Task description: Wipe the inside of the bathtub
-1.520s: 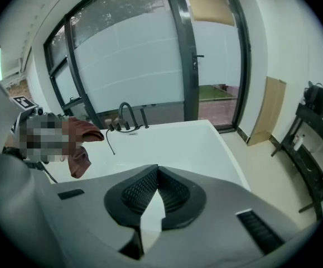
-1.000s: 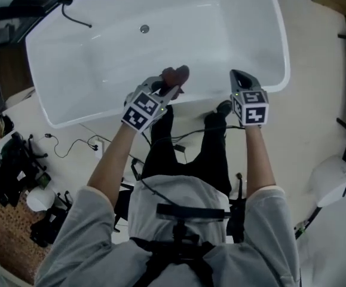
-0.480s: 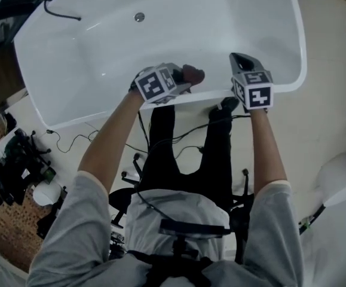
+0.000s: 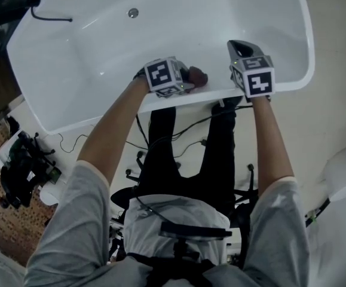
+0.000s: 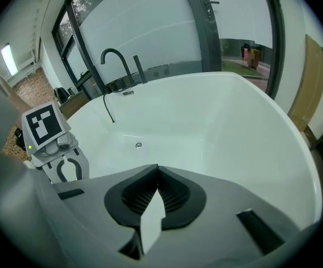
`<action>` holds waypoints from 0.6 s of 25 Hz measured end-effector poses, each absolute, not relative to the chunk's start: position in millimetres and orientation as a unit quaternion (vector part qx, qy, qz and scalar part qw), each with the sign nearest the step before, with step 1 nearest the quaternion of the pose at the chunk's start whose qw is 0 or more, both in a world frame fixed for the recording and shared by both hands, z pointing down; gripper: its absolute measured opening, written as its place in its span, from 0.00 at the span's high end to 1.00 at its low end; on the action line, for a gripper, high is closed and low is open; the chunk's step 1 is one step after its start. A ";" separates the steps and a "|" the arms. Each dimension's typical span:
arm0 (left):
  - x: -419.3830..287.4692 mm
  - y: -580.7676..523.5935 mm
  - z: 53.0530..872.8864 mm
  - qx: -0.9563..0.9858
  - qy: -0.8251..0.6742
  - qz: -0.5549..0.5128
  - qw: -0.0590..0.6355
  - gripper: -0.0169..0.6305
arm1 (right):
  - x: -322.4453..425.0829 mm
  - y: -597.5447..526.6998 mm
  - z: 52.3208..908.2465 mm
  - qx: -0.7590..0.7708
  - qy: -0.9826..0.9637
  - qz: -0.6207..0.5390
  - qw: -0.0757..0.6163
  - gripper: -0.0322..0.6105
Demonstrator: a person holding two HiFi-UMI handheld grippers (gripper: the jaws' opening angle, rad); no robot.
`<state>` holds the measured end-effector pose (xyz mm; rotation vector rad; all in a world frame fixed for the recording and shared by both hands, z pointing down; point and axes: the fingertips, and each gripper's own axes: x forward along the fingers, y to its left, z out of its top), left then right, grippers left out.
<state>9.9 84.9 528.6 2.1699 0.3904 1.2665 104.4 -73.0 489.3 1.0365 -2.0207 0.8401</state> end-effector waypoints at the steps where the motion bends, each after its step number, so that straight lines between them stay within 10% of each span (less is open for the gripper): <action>1: 12.3 87.7 530.4 0.813 0.152 0.475 0.301 0.91 | 105.5 -73.7 492.4 0.402 -0.779 0.324 0.356 0.94; 15: 73.6 87.4 541.0 0.825 0.138 0.431 0.337 0.91 | 134.0 -101.9 520.9 0.454 -0.737 0.355 0.353 0.94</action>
